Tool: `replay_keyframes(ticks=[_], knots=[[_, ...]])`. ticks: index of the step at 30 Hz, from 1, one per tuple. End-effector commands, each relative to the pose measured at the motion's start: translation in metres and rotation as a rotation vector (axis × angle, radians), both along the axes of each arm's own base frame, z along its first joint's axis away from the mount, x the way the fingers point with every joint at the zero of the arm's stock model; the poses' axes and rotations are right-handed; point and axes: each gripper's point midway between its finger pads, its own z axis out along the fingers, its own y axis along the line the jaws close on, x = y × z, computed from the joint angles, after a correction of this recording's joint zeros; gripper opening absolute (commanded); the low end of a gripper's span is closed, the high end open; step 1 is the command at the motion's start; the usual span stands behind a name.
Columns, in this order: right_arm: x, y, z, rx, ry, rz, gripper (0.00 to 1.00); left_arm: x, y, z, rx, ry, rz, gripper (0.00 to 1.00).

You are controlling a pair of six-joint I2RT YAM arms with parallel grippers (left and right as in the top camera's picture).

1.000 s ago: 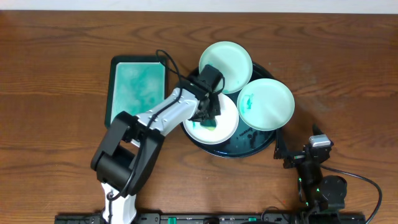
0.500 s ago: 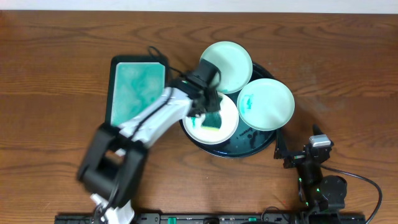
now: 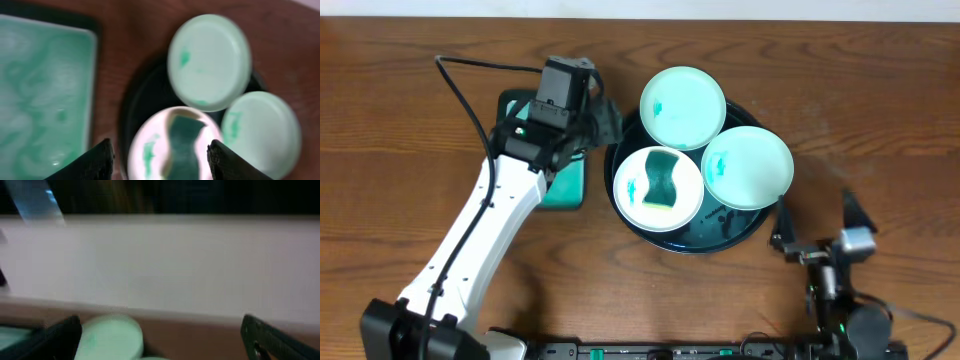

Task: Clean dirty plates on tray and stack at the side
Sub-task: 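Place the sponge onto the white plate and withdraw the left gripper, then reach the right gripper to the white plate rim and grasp it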

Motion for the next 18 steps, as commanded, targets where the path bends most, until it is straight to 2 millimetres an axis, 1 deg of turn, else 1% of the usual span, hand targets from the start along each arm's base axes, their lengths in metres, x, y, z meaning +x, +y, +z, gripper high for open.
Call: replay_keyframes(ticks=[1, 2, 3, 5, 6, 8, 11, 14, 15, 18], knots=[[-0.018, 0.018, 0.033, -0.016, -0.145, 0.108, 0.99, 0.005, 0.015, -0.004, 0.072, -0.009, 0.011, 0.62], [-0.023, 0.019, 0.043, -0.019, -0.183, 0.116, 0.99, 0.005, 0.016, -0.004, 0.072, -0.009, 0.012, 0.62], [-0.027, 0.019, 0.053, -0.020, -0.207, 0.116, 0.99, 0.005, 0.016, -0.004, 0.072, -0.009, 0.012, 0.67], [-0.024, 0.018, 0.064, -0.019, -0.168, 0.112, 0.99, 0.006, 0.015, -0.003, 0.069, -0.016, 0.012, 0.69], [-0.019, 0.019, 0.067, -0.019, -0.116, 0.114, 0.99, 0.007, 0.015, -0.002, 0.069, -0.019, 0.012, 0.69], [-0.006, 0.020, 0.066, -0.024, 0.043, 0.118, 0.99, 0.008, 0.015, -0.002, 0.067, -0.023, 0.013, 0.70], [0.017, 0.023, 0.067, -0.093, 0.284, 0.115, 0.99, 0.008, 0.015, -0.002, 0.067, -0.024, 0.013, 0.70], [0.040, 0.041, 0.084, -0.122, 0.393, 0.219, 0.99, 0.008, 0.015, -0.002, 0.067, -0.023, 0.013, 0.70], [0.046, 0.054, 0.089, -0.100, 0.425, 0.302, 0.99, 0.008, 0.015, -0.002, 0.067, -0.023, 0.013, 0.70], [0.050, 0.085, 0.094, -0.085, 0.472, 0.519, 0.99, 0.008, 0.015, -0.002, 0.067, -0.023, 0.012, 0.70]])
